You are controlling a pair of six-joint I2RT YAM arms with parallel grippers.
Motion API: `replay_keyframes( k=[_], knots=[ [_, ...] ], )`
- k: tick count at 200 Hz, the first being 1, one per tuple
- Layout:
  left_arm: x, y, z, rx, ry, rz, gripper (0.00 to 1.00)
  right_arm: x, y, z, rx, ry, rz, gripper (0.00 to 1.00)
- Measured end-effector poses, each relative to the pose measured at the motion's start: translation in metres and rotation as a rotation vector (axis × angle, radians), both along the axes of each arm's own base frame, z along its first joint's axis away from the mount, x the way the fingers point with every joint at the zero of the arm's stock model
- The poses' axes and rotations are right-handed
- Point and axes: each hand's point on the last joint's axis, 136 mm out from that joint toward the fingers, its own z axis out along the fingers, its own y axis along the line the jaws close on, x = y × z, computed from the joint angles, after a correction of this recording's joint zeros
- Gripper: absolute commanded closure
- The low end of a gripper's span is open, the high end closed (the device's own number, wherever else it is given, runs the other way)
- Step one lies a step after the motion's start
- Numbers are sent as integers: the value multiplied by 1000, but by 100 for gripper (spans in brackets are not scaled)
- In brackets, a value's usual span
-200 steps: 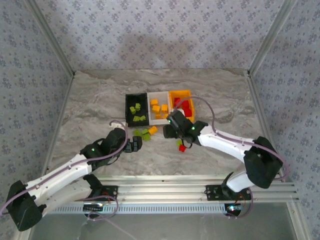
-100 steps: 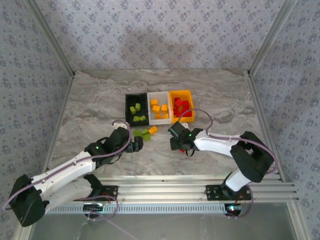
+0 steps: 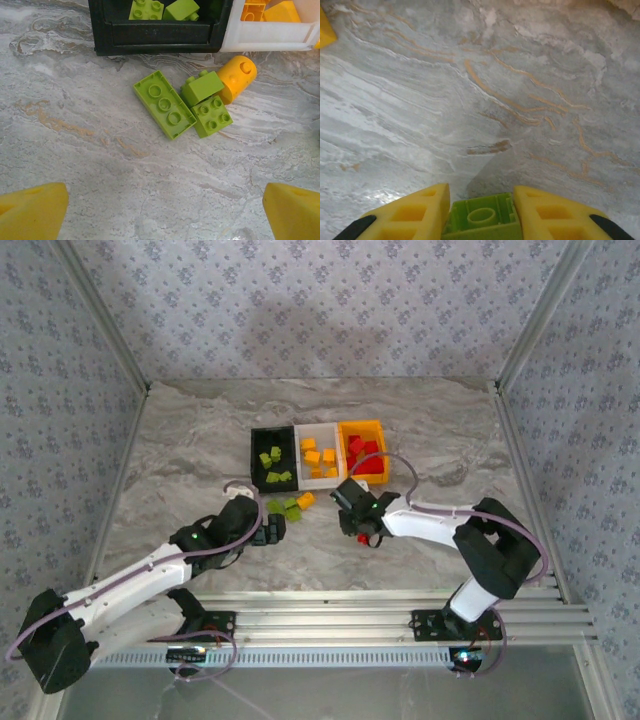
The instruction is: Sort the legos into containers by color
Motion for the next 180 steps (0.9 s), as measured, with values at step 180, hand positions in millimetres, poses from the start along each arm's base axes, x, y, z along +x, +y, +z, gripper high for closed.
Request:
replay_keyframes(
  k=[180],
  knots=[
    [-16, 38, 9, -26, -68, 90, 0, 164, 195, 100, 279, -213, 155, 40]
  ],
)
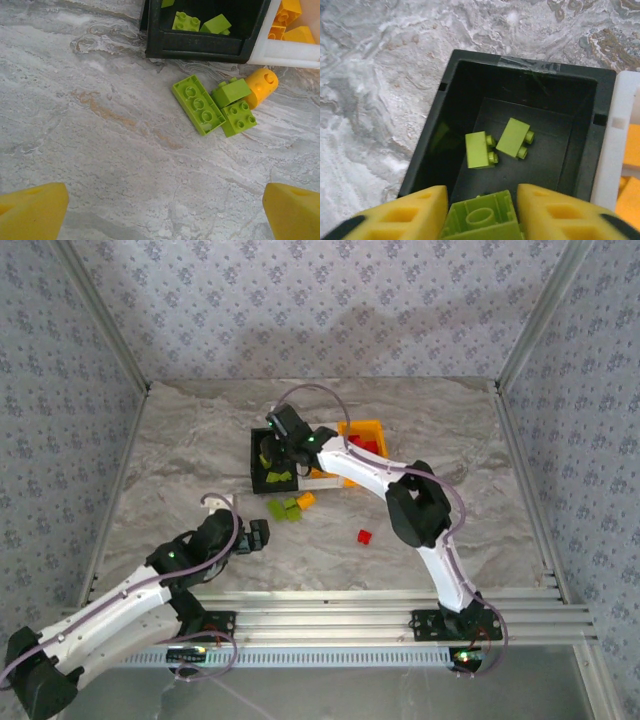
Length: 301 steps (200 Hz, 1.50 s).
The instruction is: Sort the legos into containers by color
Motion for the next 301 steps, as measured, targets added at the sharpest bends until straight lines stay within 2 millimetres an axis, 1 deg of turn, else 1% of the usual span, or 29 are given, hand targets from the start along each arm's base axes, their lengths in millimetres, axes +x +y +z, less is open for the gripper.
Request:
replay_keyframes(
  k=[17, 35, 48, 68, 90, 101, 108, 123, 130, 158, 170, 181, 196, 225, 252, 275, 301],
  knots=[
    [0, 0, 2, -7, -7, 0, 0, 2, -2, -1, -5, 5, -2, 34],
    [0, 1, 4, -11, -14, 2, 0, 2, -4, 5, 3, -5, -4, 32],
    [0, 1, 4, -11, -14, 2, 0, -3, -11, 13, 8, -12, -7, 31],
    [0, 1, 4, -11, -14, 3, 0, -21, -27, 30, 23, -26, -8, 30],
    [0, 1, 4, -11, -15, 3, 0, -49, -52, 52, 43, -49, -19, 29],
    [0, 1, 4, -11, -15, 3, 0, -66, -65, 58, 50, -52, -31, 29],
    [0, 1, 4, -11, -15, 4, 0, -77, -74, 57, 54, -51, -39, 29],
    [1, 2, 4, -10, -17, 10, 0, -102, -93, 45, 47, -24, -57, 28],
    [1, 2, 4, -12, -17, 13, 0, -114, -104, 34, 35, -3, -67, 28],
    [1, 3, 3, -11, -15, 23, 0, -162, -161, -31, -78, 126, -143, 26],
    [2, 2, 3, -11, -13, 26, 0, -179, -184, -52, -120, 173, -182, 26],
    [3, 3, 1, -8, -10, 29, 0, -192, -200, -65, -144, 205, -211, 25],
    [4, 2, -2, -4, -4, 33, 0, -205, -216, -76, -160, 232, -241, 25],
    [5, 1, -9, 9, 15, 36, 0, -216, -229, -92, -177, 269, -278, 26],
    [6, -2, -14, 13, 34, 31, 0, -213, -225, -97, -170, 269, -284, 28],
    [7, -6, -17, 7, 43, 27, 0, -209, -222, -104, -175, 273, -286, 33],
    [8, -10, -21, 8, 58, 21, 0, -208, -222, -116, -203, 286, -288, 45]
  ],
)
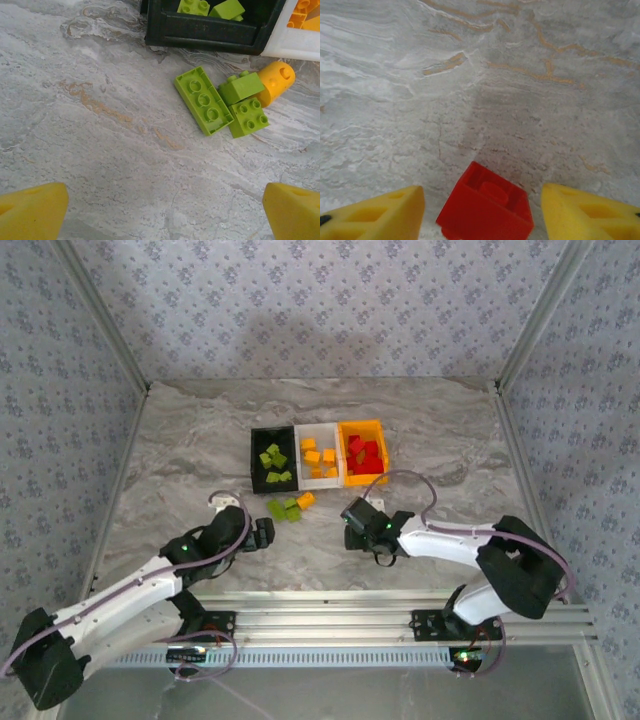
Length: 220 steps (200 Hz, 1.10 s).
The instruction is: Sort the legos into containers by color
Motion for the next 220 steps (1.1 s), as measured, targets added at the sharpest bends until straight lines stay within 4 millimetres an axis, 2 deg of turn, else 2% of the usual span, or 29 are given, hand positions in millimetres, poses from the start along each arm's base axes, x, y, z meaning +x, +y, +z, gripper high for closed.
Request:
replay_keyframes(
  k=[33, 57, 80, 101, 122, 141, 159, 176, 205, 220],
  knots=[
    [0, -2, -4, 5, 14, -5, 0, 2, -2, 0, -12, -2, -2, 60],
    [0, -3, -4, 4, 14, -7, 0, 7, 5, 7, 2, -17, 15, 65],
    [1, -3, -6, 10, 18, -8, 0, 15, 14, 21, 25, -44, 28, 66],
    [1, -3, -7, 13, 21, -9, 0, 28, 22, 45, 57, -85, 37, 66],
    [1, -4, -7, 13, 22, -9, 0, 57, 24, 81, 101, -157, 9, 66],
    [1, -4, -9, 15, 27, -11, 0, 92, 18, 112, 139, -224, -51, 65],
    [1, -5, -11, 20, 33, -12, 0, 124, 9, 131, 140, -271, -100, 65],
    [1, -5, -12, 21, 38, -13, 0, 152, 1, 133, 123, -288, -142, 65],
    [1, -5, -12, 21, 38, -13, 0, 193, -9, 117, 78, -267, -191, 64],
    [1, -5, -12, 20, 36, -13, 0, 208, -11, 110, 63, -257, -206, 59]
  ],
)
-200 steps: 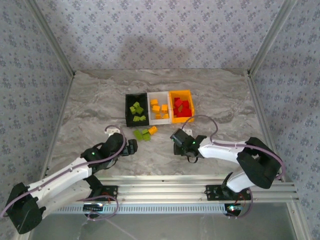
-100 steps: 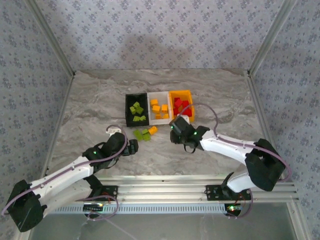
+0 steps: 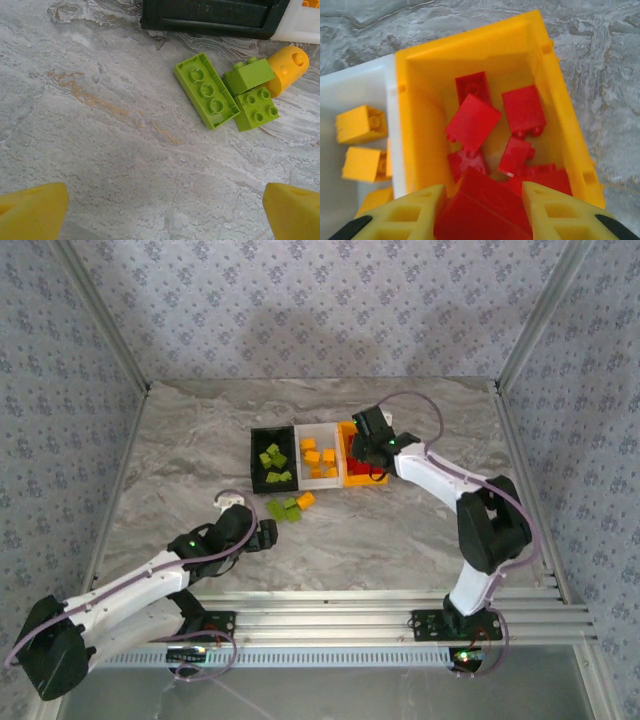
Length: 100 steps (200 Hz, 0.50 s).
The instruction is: Sort the legos into containers by color
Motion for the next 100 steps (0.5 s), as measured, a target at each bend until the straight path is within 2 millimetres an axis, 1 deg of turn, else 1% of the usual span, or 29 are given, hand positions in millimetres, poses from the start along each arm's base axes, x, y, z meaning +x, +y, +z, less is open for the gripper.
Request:
replay_keyframes(
  k=[8, 18, 25, 44, 67, 83, 94, 100],
  knots=[
    [0, 0, 0, 0, 0, 0, 0, 6, 0, -2, -6, 5, -1, 51],
    [0, 0, 0, 0, 0, 0, 0, 13, 2, -4, -7, 8, -6, 38],
    [0, 0, 0, 1, 0, -1, 0, 17, 3, -4, -10, 9, -6, 34],
    [0, 0, -2, 16, 6, -9, 0, 23, 6, 1, -13, 1, 3, 30],
    [2, -2, -3, 37, 11, -24, 0, 24, 8, 7, -5, -10, 8, 30],
    [7, -7, 0, 59, 11, -44, 0, 19, 10, 13, 7, -26, 15, 29],
    [12, -14, 3, 70, 11, -66, 0, 10, 10, 19, 19, -39, 25, 29],
    [16, -19, 5, 73, 11, -79, 2, 4, 10, 21, 23, -43, 32, 29]
  ],
)
